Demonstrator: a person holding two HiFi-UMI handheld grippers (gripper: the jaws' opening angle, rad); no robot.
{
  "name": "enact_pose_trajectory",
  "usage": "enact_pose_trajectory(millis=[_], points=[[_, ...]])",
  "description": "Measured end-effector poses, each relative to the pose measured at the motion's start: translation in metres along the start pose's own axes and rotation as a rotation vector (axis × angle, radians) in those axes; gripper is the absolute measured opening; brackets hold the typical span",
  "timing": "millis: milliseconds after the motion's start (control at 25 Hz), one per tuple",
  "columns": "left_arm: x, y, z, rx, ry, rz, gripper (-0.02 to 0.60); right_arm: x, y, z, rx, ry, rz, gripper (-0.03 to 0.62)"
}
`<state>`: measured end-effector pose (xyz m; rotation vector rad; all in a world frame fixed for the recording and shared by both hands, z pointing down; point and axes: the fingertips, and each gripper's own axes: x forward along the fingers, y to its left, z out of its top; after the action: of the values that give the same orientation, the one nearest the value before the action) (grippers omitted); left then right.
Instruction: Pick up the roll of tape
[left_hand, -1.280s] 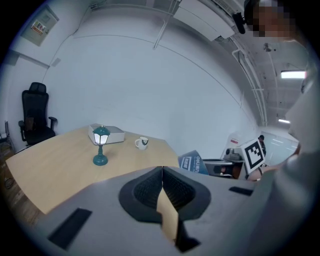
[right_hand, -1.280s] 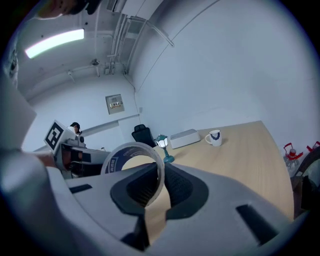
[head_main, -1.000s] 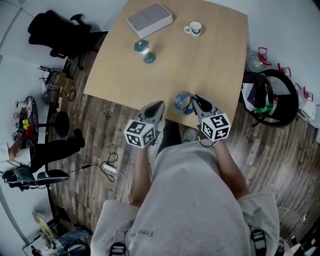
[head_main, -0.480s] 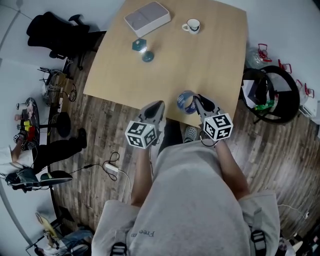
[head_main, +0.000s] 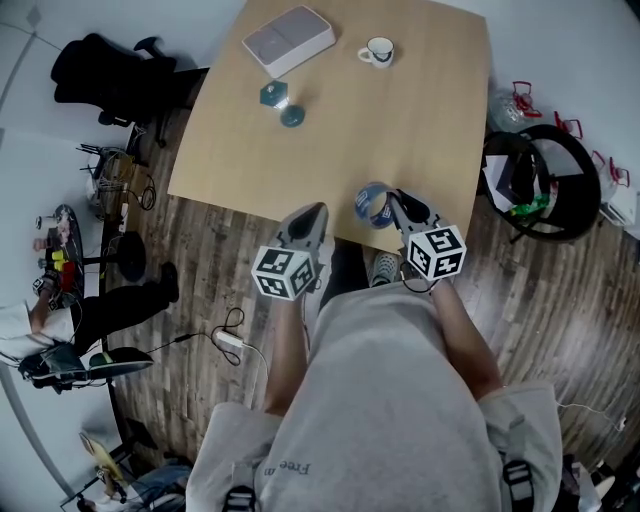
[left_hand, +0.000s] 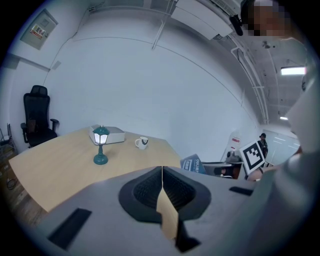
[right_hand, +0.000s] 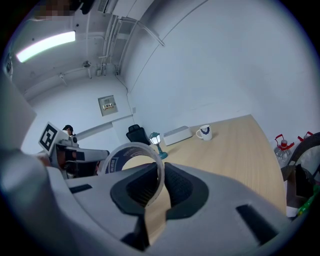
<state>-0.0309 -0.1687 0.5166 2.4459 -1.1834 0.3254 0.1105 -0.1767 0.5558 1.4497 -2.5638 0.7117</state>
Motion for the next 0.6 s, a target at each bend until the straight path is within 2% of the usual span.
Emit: enact_pose_trajectory(millis=[600], points=[[-0.0055,0.0009,-0.0042,0.001,0.001,-0.007,0.006,0.0013,0.0076,0.0043,-0.015,-0.004,0.015,0.049]])
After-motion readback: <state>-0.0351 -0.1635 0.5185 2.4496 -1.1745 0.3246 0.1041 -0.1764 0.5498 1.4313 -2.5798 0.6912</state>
